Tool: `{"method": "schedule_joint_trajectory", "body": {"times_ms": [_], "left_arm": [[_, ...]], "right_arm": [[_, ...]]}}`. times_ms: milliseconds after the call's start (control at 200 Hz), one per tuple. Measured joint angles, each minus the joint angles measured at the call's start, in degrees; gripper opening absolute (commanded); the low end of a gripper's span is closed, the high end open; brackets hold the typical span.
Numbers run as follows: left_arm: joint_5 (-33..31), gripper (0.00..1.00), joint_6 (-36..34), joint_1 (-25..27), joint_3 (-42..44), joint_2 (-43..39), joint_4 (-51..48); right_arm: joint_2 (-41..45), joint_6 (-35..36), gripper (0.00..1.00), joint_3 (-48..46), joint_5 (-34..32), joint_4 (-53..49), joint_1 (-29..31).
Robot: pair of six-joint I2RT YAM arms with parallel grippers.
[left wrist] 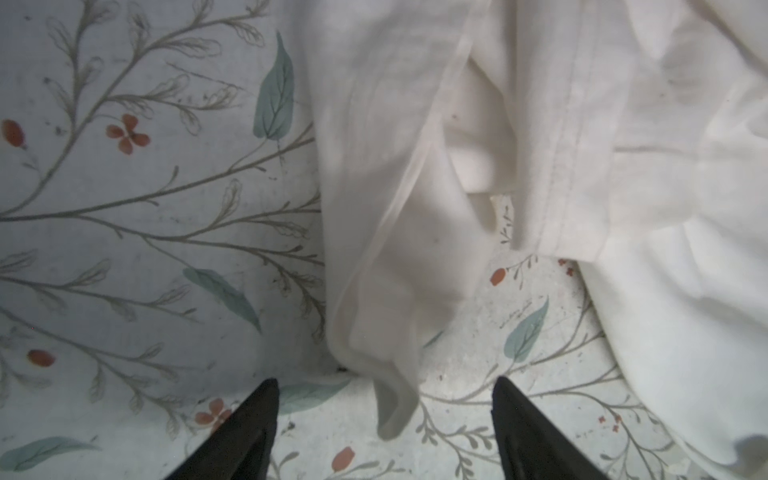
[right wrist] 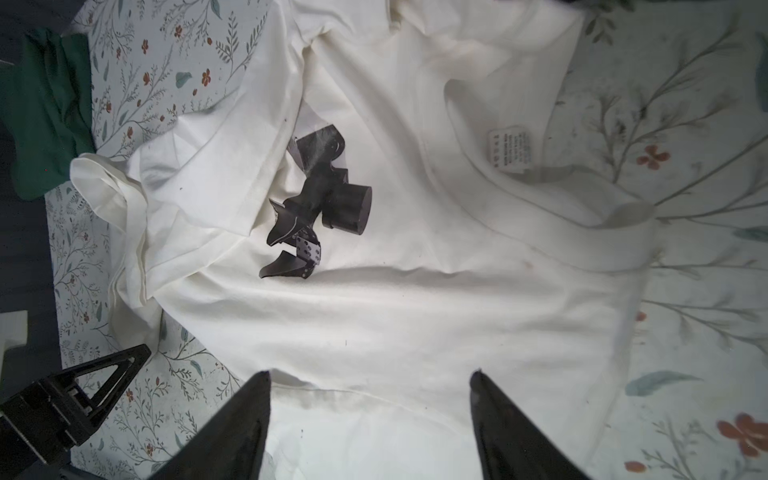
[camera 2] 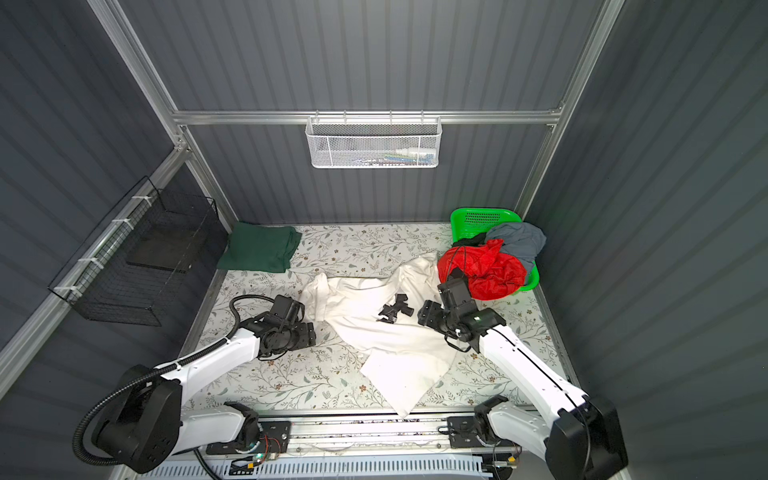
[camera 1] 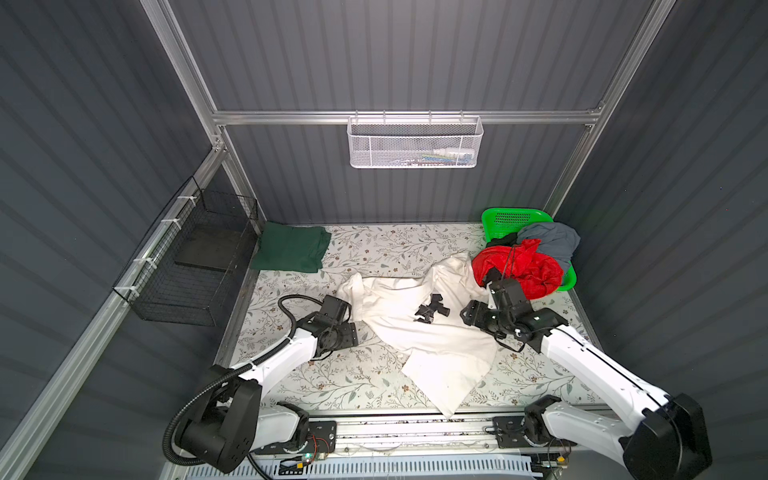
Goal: Fold and stack the t-shirts
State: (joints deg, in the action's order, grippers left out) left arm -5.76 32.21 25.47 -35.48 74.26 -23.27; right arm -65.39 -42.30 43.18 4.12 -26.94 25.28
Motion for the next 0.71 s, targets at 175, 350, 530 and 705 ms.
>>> {"method": "schedule_joint_trajectory", "body": {"times_ms": [175,350,530,705], "left_arm": [[-1.03,0.42,0.57,0.0,0.0,2.82,0.66],[-2.64,0.01,0.72,-0.02,-0.15,4.02,1.62],[-5.27,0.0,-0.26,-0.42,-2.05,4.15,-0.26],[-9.05,0.0,-0.04,-3.02,-2.78,-0.28,-3.63]], "right_arm": [[-6.51,-1.33,0.72,-0.98,0.02,3.61,2.54],[-10.71,-2.14,0.69,-1.95,-0.22,6.6,3.3],[-14.19,-2.67,0.69,-2.34,-1.97,8.87,4.15],[-18.25,-2.78,0.69,-2.51,-3.91,9.31,4.17]]}}
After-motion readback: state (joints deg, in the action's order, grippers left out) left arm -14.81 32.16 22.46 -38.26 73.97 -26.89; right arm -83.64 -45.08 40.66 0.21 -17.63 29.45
